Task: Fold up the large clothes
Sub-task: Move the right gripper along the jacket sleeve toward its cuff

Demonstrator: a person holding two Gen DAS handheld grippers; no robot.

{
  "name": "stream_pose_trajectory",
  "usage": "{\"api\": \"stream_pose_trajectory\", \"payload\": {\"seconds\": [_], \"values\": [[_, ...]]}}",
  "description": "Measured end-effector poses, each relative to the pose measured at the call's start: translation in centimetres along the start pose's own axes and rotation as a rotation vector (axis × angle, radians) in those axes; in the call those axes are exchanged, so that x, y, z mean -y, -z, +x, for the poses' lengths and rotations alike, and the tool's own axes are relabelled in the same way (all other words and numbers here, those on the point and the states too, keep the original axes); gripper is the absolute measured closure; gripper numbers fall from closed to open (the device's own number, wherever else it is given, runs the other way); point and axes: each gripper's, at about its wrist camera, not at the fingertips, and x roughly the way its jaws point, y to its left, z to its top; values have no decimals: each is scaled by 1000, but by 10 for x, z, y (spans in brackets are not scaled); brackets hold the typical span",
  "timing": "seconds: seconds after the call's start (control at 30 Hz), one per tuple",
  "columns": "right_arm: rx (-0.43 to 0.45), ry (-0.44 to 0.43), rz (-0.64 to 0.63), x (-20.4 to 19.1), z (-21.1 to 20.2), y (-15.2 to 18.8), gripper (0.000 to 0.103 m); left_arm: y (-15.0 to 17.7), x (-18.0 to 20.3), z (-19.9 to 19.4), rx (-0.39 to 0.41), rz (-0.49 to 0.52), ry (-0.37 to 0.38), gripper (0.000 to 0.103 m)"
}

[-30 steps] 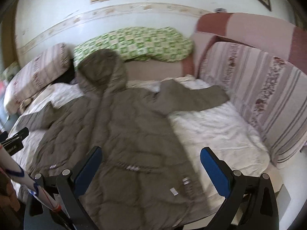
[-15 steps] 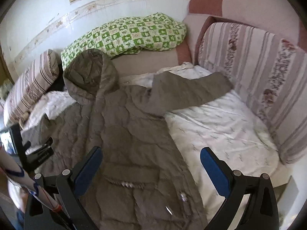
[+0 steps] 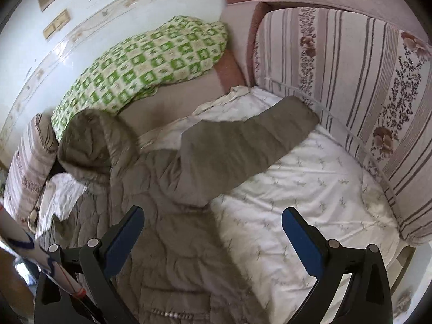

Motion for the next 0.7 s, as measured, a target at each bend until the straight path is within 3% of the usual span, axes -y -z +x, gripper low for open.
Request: {"api": "stream_pose_trajectory", "payload": {"seconds": [0.43,0.7], "values": [[-10,-40,161,79,50,-47,0,4,11,9,-9,37,0,0],[2,7,234,120,108,-69,6,6,18,19,-17,57,-7,0]]}}
